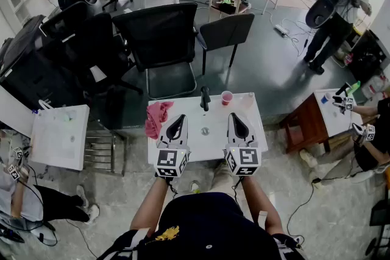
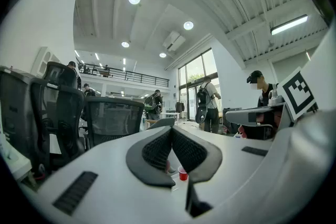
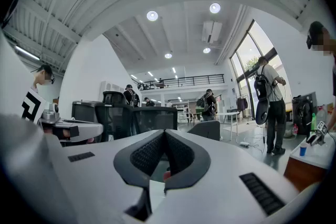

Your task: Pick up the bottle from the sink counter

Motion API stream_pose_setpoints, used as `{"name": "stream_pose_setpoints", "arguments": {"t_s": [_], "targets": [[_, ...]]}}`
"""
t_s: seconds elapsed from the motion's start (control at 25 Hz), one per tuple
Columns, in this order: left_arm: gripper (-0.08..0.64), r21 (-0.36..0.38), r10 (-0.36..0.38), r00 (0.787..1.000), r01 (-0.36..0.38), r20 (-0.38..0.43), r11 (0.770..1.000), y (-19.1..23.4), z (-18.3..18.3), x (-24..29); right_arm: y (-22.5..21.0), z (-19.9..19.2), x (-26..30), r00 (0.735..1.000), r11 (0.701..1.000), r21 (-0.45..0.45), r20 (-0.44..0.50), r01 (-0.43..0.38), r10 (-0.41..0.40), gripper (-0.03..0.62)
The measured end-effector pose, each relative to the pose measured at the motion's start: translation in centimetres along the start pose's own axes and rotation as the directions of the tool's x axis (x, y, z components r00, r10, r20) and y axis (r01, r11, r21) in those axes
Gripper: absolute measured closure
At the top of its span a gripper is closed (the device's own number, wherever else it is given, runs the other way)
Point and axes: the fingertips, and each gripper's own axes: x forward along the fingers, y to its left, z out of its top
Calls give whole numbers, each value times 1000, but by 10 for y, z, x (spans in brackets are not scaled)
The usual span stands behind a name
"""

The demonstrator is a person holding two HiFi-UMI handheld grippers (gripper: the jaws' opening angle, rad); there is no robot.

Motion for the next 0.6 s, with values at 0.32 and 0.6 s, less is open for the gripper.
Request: {"name": "stream_pose_setpoints", "arguments": {"t_s": [0.32,0.6], "targets": [[541,17,-33,998,32,44,999,2,28,15,-6,19,8,1000,999,-27,19,23,-23,566],[541,24,-47,997,45,57,999,-4,45,27,-13,43,19,999,999,-45,45,21,-19,566]]}}
